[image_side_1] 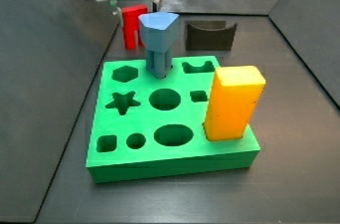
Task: Pick up the double-square object. Move up. Move to above the board. Insert the double-square object.
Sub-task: Pick up the double-square object.
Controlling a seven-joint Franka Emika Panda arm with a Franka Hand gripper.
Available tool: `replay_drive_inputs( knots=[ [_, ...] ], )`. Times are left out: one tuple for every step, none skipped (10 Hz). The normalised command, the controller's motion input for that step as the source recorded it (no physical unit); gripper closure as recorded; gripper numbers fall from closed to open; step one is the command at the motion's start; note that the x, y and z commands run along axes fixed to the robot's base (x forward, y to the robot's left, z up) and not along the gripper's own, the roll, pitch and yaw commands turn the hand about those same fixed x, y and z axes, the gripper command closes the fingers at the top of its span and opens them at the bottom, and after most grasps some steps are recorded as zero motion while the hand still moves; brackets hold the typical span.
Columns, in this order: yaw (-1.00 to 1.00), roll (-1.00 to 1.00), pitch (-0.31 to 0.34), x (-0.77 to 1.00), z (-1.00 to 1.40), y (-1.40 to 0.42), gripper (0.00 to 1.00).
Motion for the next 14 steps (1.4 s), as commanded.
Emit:
replay_drive_inputs(
  knots=[
    [0.0,-0.01,0.0,0.0,0.0,0.0,0.0],
    [0.0,-0.04,0.0,0.0,0.0,0.06,0.0],
    [0.04,0.0,0.0,-0.06,-0.21,0.24,0.0],
    [0.0,0.01,0.0,0.0,0.0,0.0,0.0],
    [0.0,0.0,0.0,0.0,0.0,0.0,0.0],
    [0.0,0.0,0.0,0.0,0.0,0.0,1.0],
    [0.0,0.0,0.0,0.0,0.0,0.0,1.0],
    [0.0,0.0,0.0,0.0,0.0,0.0,1.0],
    [0.0,0.0,0.0,0.0,0.0,0.0,1.0],
    [0.0,0.0,0.0,0.0,0.0,0.0,1.0],
    [0.0,0.0,0.0,0.0,0.0,0.0,1.0],
    [0.0,0.0,0.0,0.0,0.0,0.0,1.0],
    [0.0,0.0,0.0,0.0,0.0,0.0,1.0],
    [0.0,0.0,0.0,0.0,0.0,0.0,1.0]
  ],
)
